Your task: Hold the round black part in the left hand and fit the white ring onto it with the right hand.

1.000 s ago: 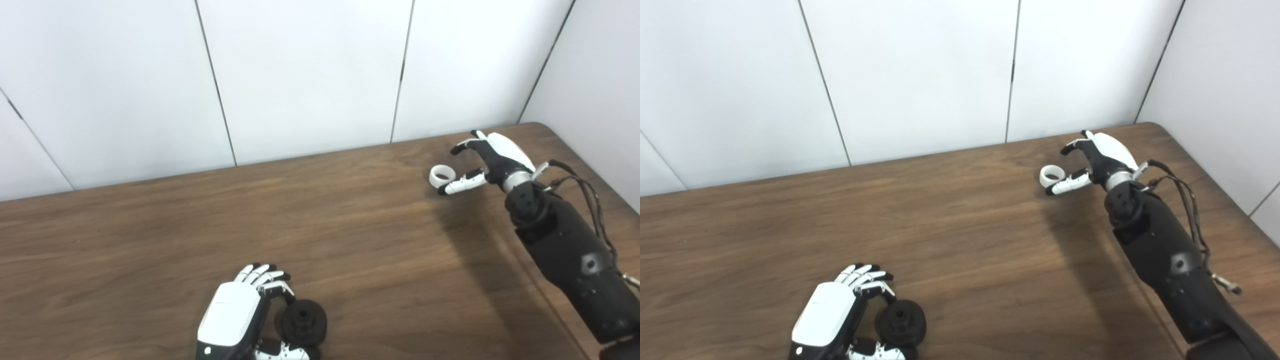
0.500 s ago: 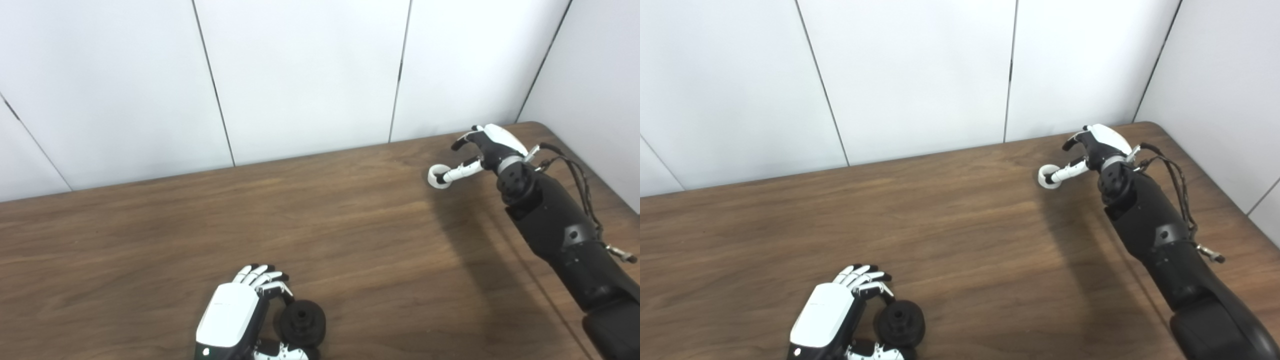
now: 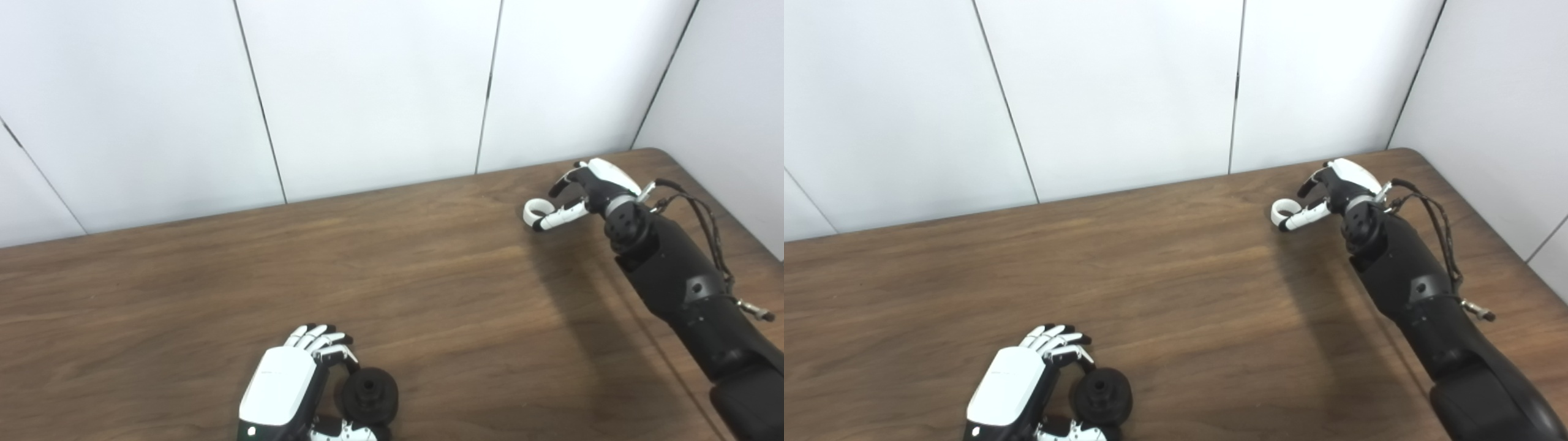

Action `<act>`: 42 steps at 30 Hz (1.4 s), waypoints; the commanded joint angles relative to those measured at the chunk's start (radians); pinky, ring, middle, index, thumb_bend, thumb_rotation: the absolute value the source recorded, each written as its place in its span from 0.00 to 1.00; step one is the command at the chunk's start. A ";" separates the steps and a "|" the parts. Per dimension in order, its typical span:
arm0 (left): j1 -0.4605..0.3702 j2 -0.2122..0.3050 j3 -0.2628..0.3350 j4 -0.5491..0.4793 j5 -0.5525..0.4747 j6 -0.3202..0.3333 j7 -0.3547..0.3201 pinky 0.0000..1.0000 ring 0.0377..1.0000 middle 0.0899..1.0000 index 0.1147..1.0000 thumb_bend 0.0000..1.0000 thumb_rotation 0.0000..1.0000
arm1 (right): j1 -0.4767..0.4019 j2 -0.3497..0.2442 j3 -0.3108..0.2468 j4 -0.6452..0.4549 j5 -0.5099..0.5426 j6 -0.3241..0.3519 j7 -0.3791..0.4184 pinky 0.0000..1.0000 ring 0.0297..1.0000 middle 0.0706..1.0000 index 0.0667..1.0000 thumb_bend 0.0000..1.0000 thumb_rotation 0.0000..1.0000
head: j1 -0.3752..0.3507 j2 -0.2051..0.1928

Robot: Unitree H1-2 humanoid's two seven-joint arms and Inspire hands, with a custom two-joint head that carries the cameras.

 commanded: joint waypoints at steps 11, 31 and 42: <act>0.014 0.020 0.014 -0.005 0.008 0.011 -0.014 0.91 0.86 0.75 0.42 0.52 0.05 | -0.059 -0.011 0.000 -0.035 -0.031 0.001 0.011 1.00 1.00 0.98 0.68 0.87 0.31 | 0.003 0.007; 0.015 0.017 0.015 -0.012 0.011 0.014 -0.018 0.90 0.85 0.75 0.42 0.52 0.05 | -0.057 0.003 -0.010 -0.038 -0.056 0.002 0.019 0.97 1.00 0.97 0.67 0.85 0.28 | 0.006 0.014; 0.018 0.015 0.016 -0.017 0.010 0.015 -0.025 0.90 0.85 0.75 0.42 0.52 0.05 | -0.059 0.007 -0.001 -0.031 -0.056 0.002 0.012 0.95 1.00 0.96 0.66 0.85 0.27 | 0.009 0.016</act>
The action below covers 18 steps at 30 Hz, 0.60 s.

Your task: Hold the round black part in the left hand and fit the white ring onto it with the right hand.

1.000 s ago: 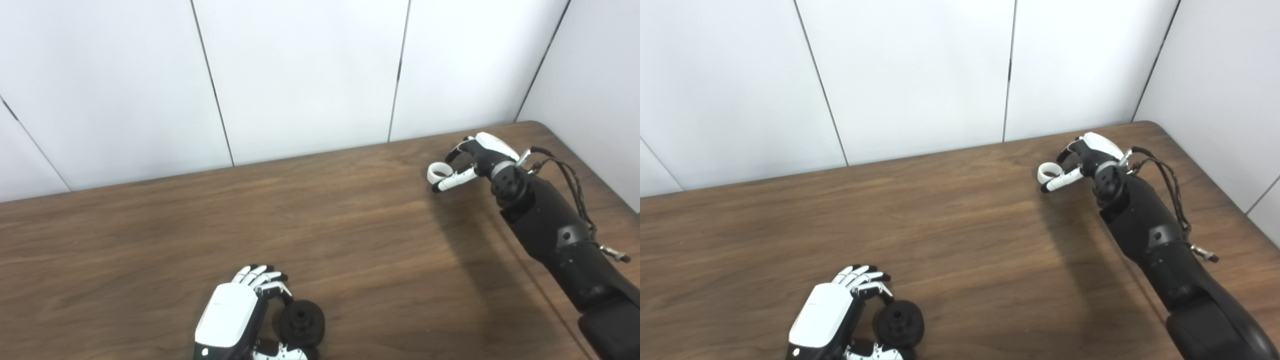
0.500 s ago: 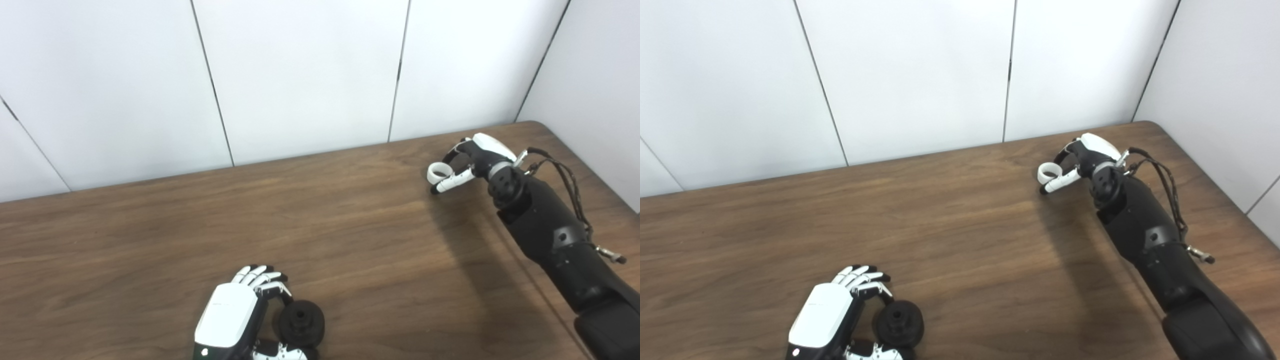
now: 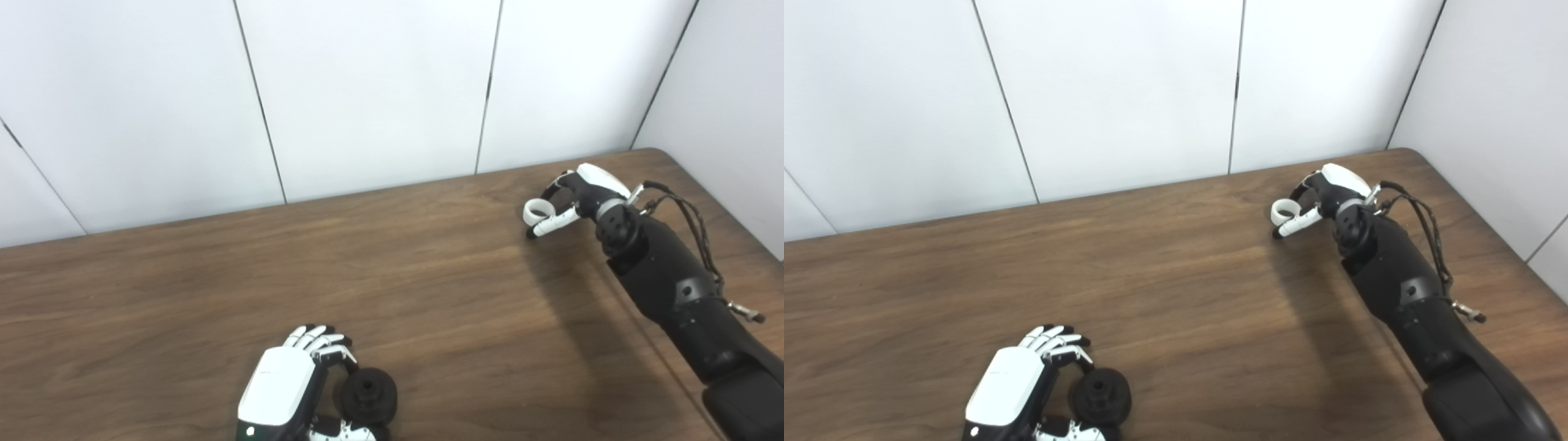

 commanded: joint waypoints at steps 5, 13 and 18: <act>0.016 0.014 0.011 -0.013 0.011 0.015 -0.014 0.90 0.86 0.75 0.42 0.52 0.05 | -0.051 -0.011 -0.019 -0.032 0.000 -0.002 -0.032 0.95 1.00 0.92 0.58 0.83 0.22 | -0.001 0.003; 0.018 0.011 0.011 -0.019 0.016 0.018 -0.020 0.91 0.86 0.75 0.42 0.52 0.05 | -0.031 -0.001 -0.033 -0.029 0.012 -0.037 -0.107 0.90 0.99 0.84 0.45 0.52 0.13 | 0.003 0.006; 0.017 0.009 0.014 -0.018 0.015 0.017 -0.016 0.91 0.85 0.75 0.42 0.52 0.05 | -0.023 0.000 -0.028 -0.029 0.012 -0.046 -0.123 0.93 0.99 0.84 0.45 0.52 0.13 | 0.003 0.006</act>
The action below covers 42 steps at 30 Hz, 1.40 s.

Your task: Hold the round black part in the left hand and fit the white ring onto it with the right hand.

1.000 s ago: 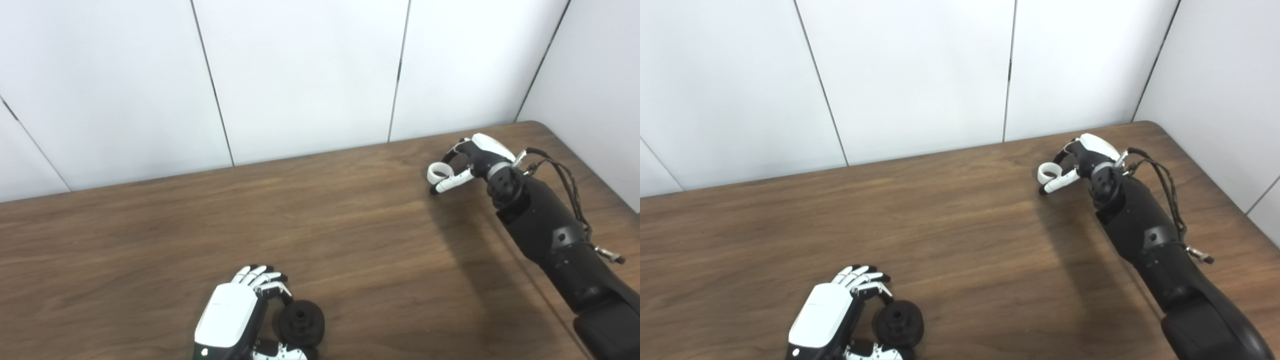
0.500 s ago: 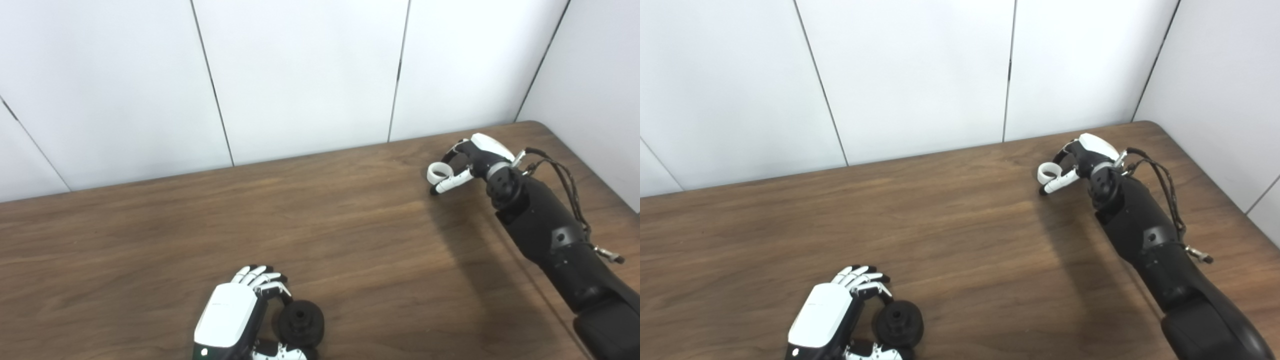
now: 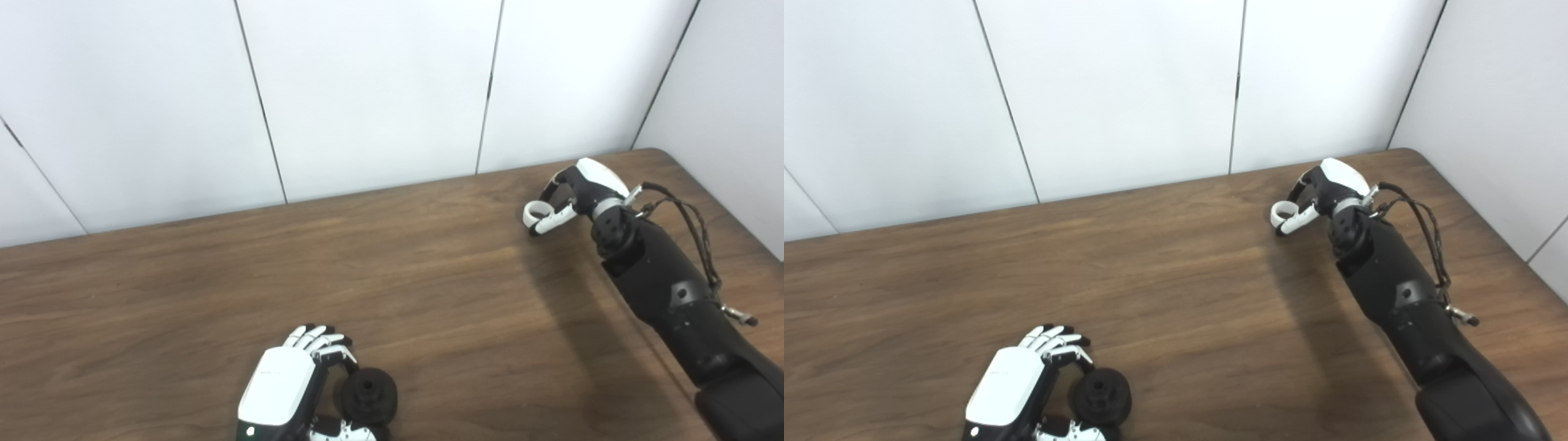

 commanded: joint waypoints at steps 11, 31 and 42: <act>0.016 0.008 0.010 -0.018 0.017 0.018 -0.013 0.90 0.86 0.74 0.42 0.52 0.05 | -0.025 -0.020 -0.009 -0.039 0.002 -0.023 -0.031 0.89 0.98 0.85 0.45 0.52 0.13 | 0.005 0.003; 0.019 -0.008 -0.002 -0.027 0.030 0.038 -0.027 0.91 0.86 0.74 0.42 0.52 0.05 | 0.071 -0.056 0.004 -0.546 -0.020 0.027 0.284 0.92 0.92 0.82 0.45 0.52 0.13 | 0.054 0.025; 0.016 -0.028 -0.021 -0.027 0.058 0.060 -0.034 0.93 0.86 0.75 0.42 0.52 0.05 | 0.122 0.070 -0.043 -0.859 -0.147 0.028 0.606 0.89 0.94 0.83 0.45 0.52 0.13 | 0.123 0.051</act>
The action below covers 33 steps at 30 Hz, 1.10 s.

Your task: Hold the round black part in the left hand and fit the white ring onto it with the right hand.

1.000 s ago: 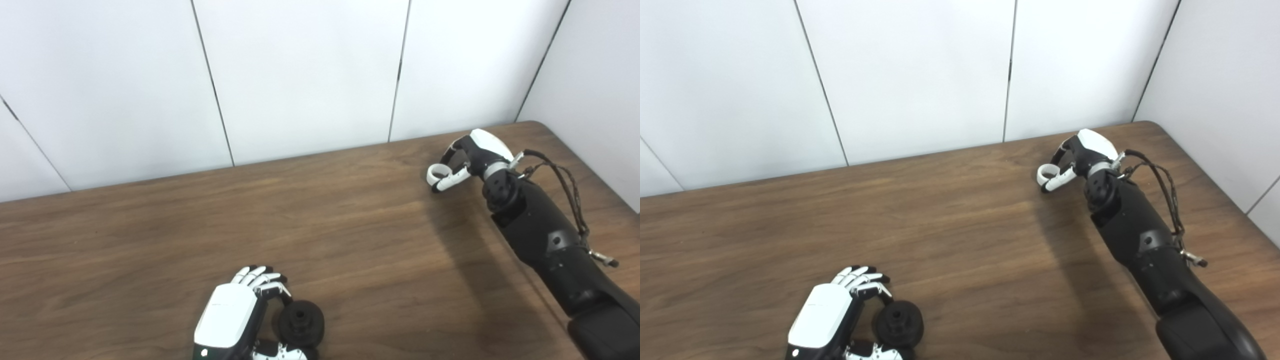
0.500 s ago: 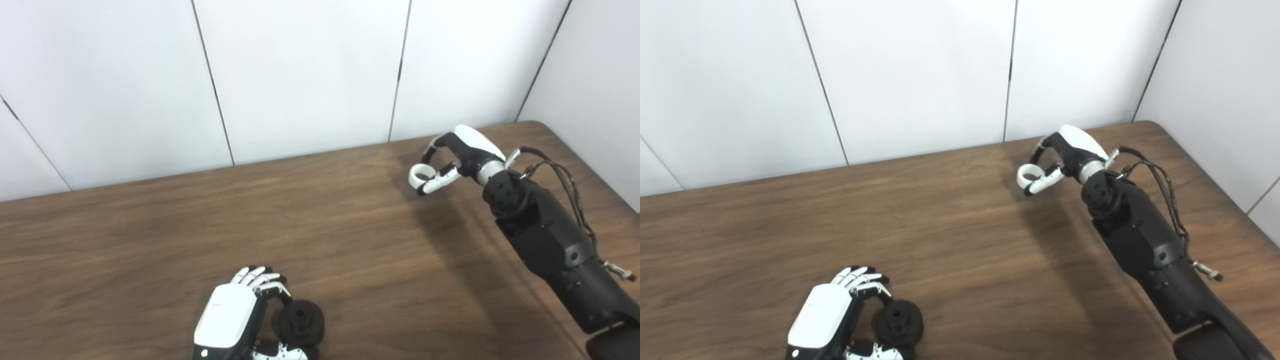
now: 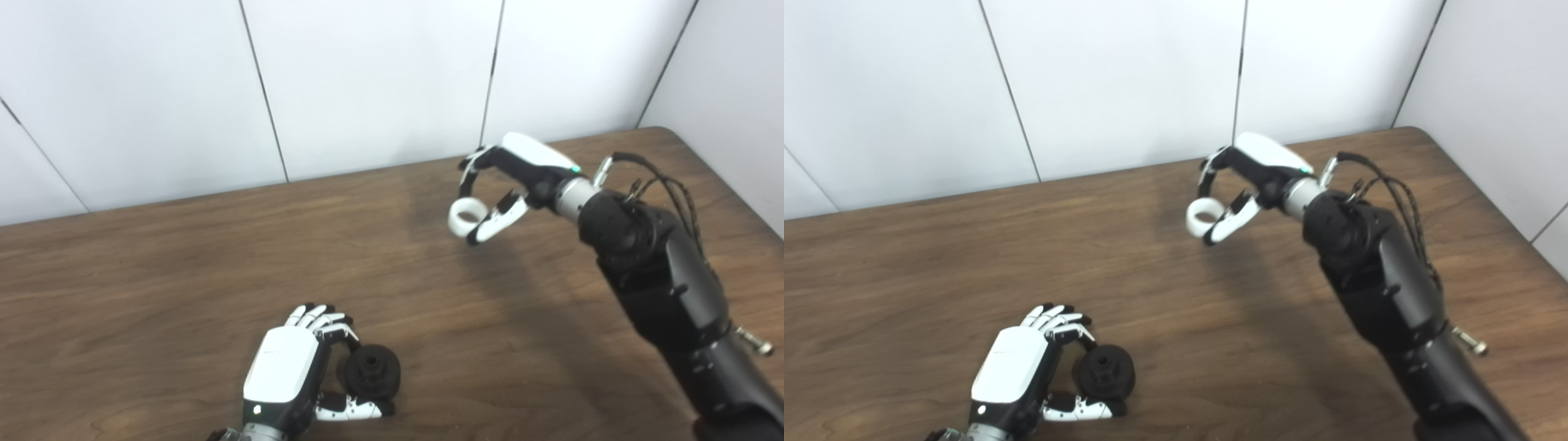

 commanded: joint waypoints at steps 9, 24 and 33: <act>-0.002 -0.013 -0.014 0.002 0.033 0.019 -0.014 0.92 0.87 0.75 0.42 0.52 0.05 | -0.009 0.100 -0.016 -0.206 -0.064 0.000 0.185 0.93 0.97 0.86 0.45 0.52 0.13 | 0.028 0.022; -0.002 -0.032 -0.024 -0.029 0.046 0.046 -0.037 0.92 0.86 0.75 0.42 0.52 0.05 | 0.028 0.208 0.021 -0.314 -0.109 0.000 0.324 0.96 0.97 0.88 0.45 0.52 0.13 | 0.062 0.070; -0.003 -0.034 -0.020 -0.042 0.045 0.054 -0.051 0.92 0.87 0.75 0.42 0.52 0.05 | 0.068 0.244 0.044 -0.294 -0.118 -0.001 0.326 1.00 1.00 0.89 0.45 0.52 0.13 | 0.062 0.087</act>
